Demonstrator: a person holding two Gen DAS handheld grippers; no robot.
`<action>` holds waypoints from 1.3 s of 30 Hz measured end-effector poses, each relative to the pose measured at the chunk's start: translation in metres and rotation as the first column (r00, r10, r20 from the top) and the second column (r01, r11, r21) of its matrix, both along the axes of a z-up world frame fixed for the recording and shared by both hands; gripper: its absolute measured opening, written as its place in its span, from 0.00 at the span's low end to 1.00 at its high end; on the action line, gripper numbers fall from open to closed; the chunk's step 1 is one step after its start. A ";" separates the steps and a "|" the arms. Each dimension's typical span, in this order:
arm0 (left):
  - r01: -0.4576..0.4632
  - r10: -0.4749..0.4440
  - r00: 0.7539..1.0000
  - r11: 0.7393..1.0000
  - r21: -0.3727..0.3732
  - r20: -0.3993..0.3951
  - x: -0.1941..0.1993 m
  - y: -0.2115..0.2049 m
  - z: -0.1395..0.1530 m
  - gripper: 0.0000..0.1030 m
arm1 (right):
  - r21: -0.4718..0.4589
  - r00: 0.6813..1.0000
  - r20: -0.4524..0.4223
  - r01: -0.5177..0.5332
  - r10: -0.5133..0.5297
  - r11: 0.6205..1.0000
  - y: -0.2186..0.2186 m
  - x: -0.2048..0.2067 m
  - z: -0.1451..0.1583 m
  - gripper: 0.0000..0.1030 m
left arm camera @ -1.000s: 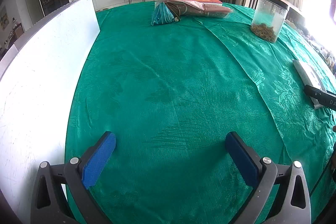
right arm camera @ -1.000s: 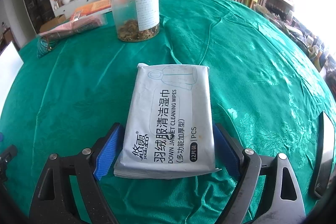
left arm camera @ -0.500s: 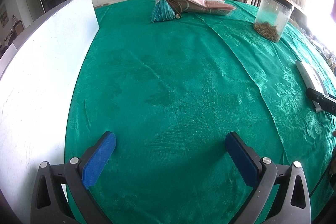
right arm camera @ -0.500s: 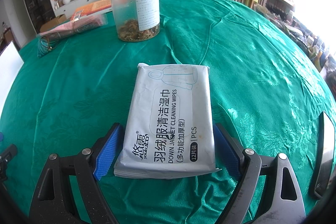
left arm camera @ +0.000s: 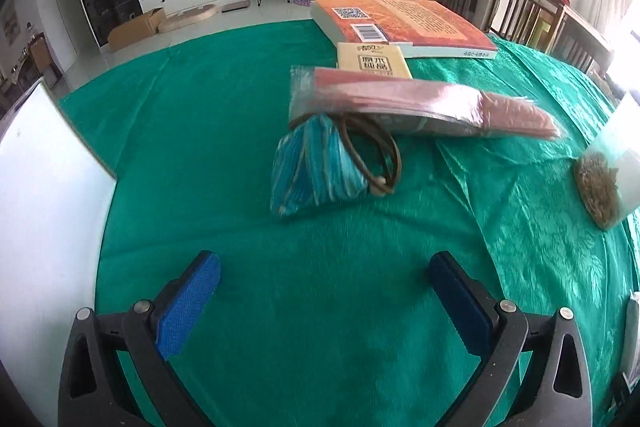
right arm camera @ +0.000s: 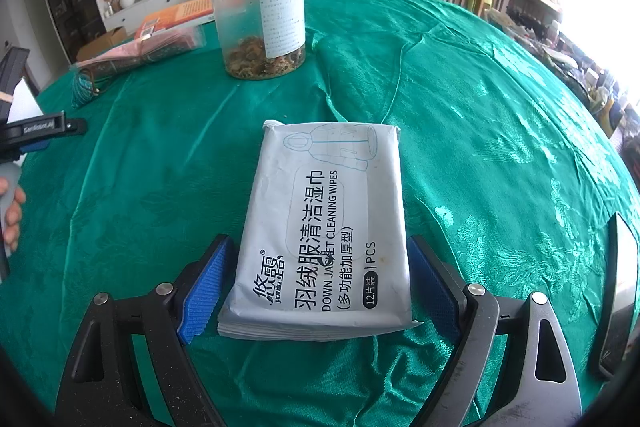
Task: Organize soft objects
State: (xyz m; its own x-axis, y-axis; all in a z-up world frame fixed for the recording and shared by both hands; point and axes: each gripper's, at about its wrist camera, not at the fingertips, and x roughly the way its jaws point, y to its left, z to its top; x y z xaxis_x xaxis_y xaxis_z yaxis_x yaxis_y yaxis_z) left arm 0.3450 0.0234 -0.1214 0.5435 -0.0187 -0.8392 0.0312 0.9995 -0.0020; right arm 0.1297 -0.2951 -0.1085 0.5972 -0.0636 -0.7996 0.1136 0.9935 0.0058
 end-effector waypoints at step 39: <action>0.189 -0.189 0.981 0.982 0.001 0.042 -0.222 -0.046 0.006 1.00 | 0.001 1.000 0.000 -0.002 0.002 1.000 0.000 0.001 -0.001 0.88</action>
State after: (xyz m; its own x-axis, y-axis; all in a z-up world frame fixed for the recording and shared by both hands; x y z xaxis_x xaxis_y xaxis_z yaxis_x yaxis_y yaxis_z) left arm 0.1231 -0.0230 -0.1154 0.5644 -0.1267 -0.8157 0.2193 0.9757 0.0003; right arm 0.1306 -0.2948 -0.1094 0.5970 -0.0615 -0.7999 0.1112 0.9938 0.0065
